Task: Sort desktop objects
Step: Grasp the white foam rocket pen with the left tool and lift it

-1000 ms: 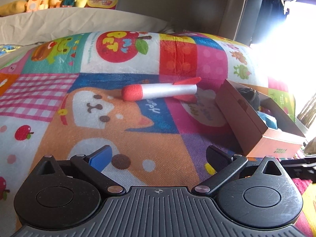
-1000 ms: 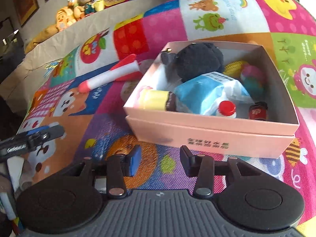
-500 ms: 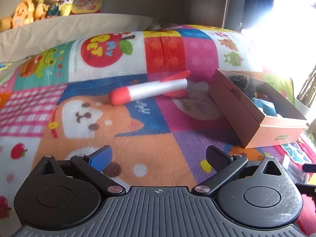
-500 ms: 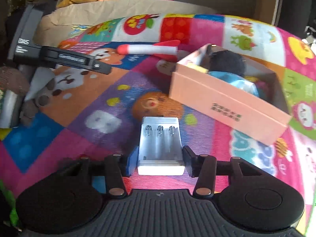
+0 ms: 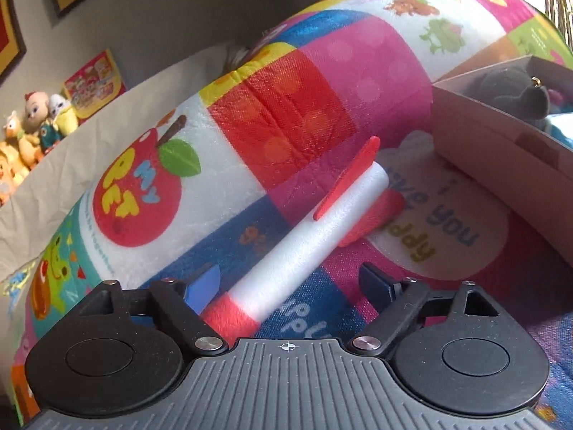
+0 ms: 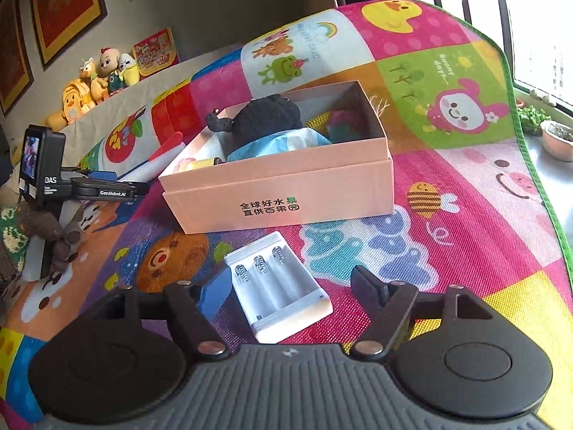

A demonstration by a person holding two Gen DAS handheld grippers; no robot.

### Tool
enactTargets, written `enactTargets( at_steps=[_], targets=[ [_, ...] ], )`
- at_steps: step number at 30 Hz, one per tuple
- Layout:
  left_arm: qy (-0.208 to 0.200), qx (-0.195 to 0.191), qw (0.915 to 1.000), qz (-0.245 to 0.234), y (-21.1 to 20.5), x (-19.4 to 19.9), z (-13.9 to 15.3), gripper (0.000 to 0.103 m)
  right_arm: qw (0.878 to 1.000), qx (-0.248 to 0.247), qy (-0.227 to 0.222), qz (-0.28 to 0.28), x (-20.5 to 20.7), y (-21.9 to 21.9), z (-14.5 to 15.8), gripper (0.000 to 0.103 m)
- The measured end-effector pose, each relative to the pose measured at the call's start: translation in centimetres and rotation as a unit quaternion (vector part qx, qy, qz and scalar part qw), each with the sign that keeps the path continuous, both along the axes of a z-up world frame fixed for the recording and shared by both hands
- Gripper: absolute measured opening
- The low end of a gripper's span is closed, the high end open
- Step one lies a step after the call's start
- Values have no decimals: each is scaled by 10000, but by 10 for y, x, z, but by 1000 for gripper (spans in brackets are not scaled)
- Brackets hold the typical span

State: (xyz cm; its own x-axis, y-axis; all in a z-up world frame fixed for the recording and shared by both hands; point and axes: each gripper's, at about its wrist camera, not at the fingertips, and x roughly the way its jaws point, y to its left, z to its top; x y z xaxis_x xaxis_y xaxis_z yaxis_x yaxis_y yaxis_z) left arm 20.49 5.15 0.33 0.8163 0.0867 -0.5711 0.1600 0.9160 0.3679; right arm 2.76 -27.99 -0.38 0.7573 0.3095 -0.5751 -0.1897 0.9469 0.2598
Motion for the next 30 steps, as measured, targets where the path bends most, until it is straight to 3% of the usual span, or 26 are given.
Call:
enactTargets(
  at_steps=[1, 2, 8, 12, 16, 17, 19, 20, 21, 27, 30],
  targets=[
    [20, -23, 10000, -11, 0, 4, 0, 78, 10000, 13, 8, 0, 0, 0, 0, 76],
    [81, -75, 9999, 6, 1, 6, 1, 62, 10000, 10, 5, 7, 0, 0, 0, 76],
    [197, -277, 9993, -142, -1, -28, 16, 37, 9999, 132, -27, -29, 0, -4, -1, 79],
    [389, -998, 9933, -429, -6, -86, 33, 35, 9998, 175, -57, -37, -1, -5, 0, 81],
    [663, -1831, 9783, -713, -17, -146, 41, 37, 9999, 128, -82, -18, -2, -3, 1, 84],
    [736, -2033, 9733, -772, -20, -158, 40, 38, 9999, 98, -85, -10, -2, -2, 1, 84],
    [839, -2362, 9641, -881, -26, -178, 38, 54, 9999, 40, -101, 17, -3, 0, 1, 85],
    [858, -2463, 9612, -899, -30, -186, 36, 77, 9999, 14, -107, 24, -3, 0, 1, 85],
    [827, -2516, 9602, -891, -33, -192, 34, 90, 9999, -9, -106, 17, -3, 1, 1, 86],
    [956, -2499, 9599, -835, -46, -207, 21, 99, 9987, -455, -225, 82, -12, 12, 6, 90],
    [1059, -2559, 9581, -724, -45, -207, 14, 102, 9959, -869, -79, 254, -16, 21, 6, 91]
  ],
)
